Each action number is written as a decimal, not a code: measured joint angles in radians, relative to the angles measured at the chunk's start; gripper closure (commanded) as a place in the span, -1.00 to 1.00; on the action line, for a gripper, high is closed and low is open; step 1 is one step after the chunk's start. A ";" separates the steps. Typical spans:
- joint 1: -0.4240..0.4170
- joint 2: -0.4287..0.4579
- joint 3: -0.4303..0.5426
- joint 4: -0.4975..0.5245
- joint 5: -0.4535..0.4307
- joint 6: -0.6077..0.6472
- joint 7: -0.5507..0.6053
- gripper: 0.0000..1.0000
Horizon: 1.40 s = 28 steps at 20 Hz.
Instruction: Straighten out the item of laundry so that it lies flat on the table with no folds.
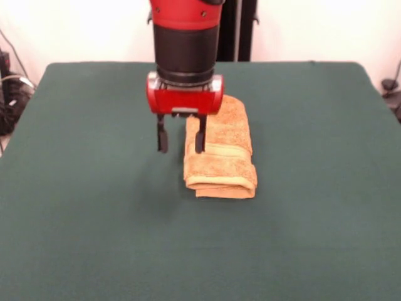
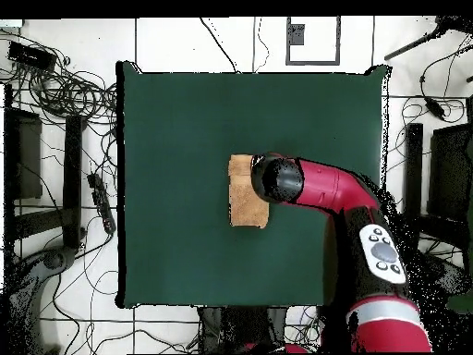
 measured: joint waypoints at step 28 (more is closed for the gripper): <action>0.089 0.324 0.065 -0.574 -0.119 0.529 0.000 -1.00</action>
